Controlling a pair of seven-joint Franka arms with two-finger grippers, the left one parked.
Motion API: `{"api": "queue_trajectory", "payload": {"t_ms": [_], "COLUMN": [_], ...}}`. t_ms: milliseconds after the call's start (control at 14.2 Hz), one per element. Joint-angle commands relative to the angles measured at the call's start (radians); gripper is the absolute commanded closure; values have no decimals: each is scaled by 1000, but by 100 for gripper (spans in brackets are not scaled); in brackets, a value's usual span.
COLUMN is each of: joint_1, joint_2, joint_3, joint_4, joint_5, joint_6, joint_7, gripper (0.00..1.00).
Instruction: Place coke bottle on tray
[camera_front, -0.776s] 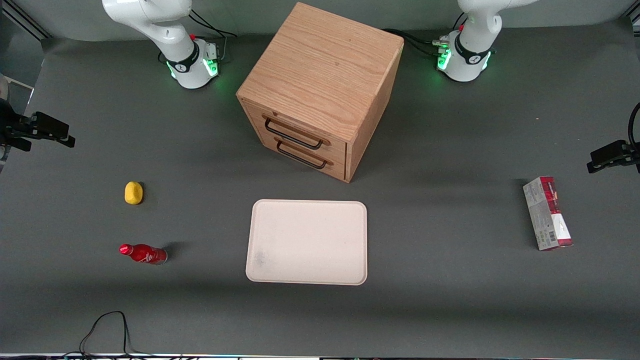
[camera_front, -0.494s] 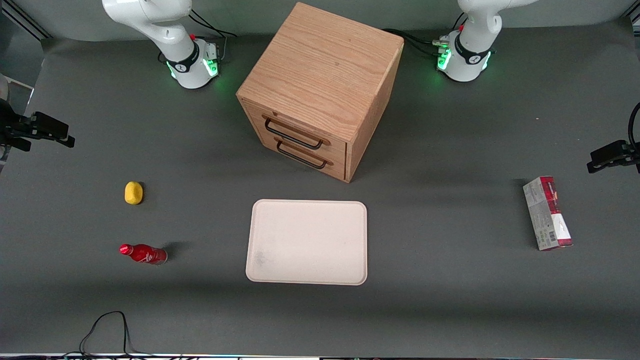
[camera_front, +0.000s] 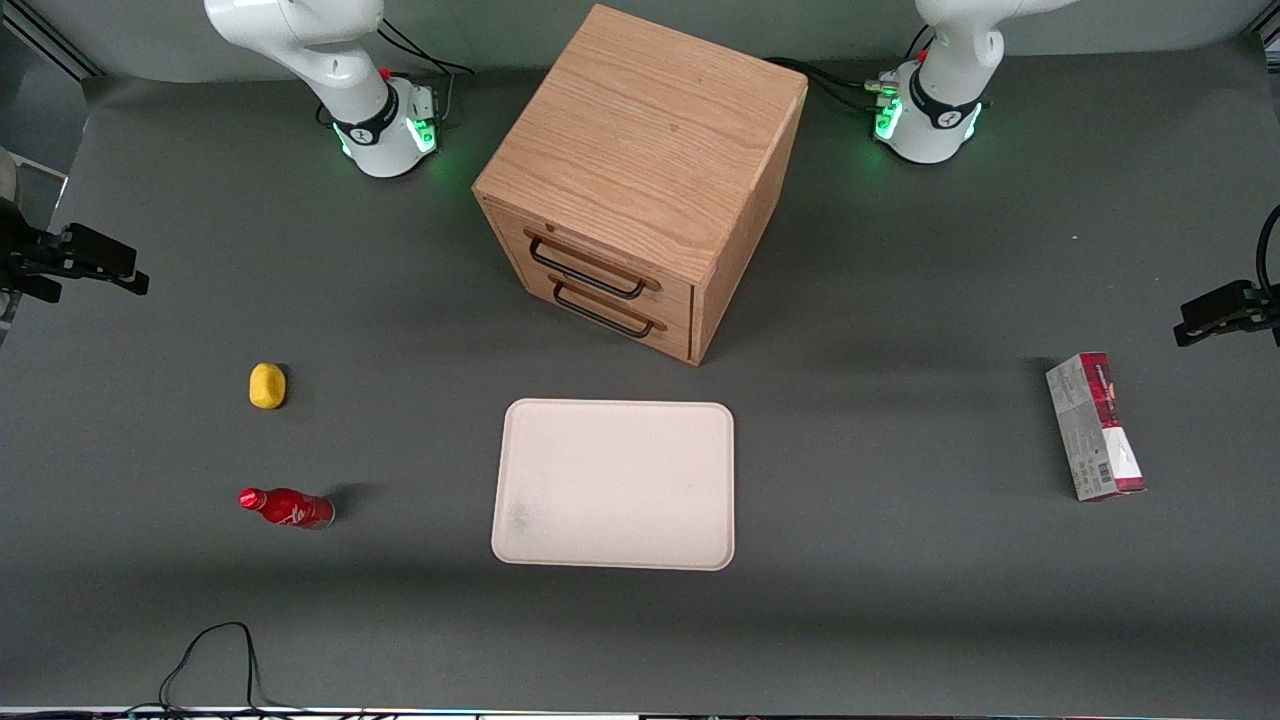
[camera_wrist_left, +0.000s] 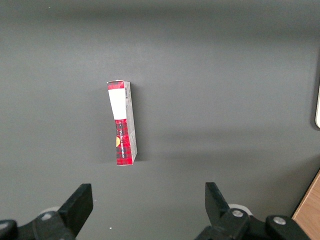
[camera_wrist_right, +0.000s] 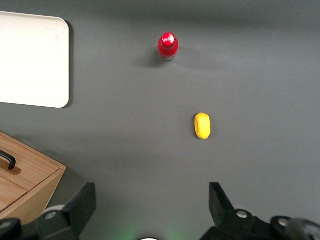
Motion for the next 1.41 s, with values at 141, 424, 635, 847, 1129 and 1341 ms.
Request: {"api": "queue_trajectory", "payload": {"t_ms": [141, 424, 635, 847, 1129, 1341], "joint_1": [6, 7, 7, 6, 0, -23], "joint_2": [-1, 43, 137, 230, 445, 517], "joint_3": [-7, -7, -5, -2, 2, 28], "joint_4": [-2, 56, 181, 286, 571, 657], "joint_5": [7, 7, 10, 16, 17, 19], "joint_6": [-10, -8, -9, -19, -85, -88], "joint_7": [-20, -22, -22, -24, -27, -56], "gripper": [0, 0, 0, 0, 0, 0]}}
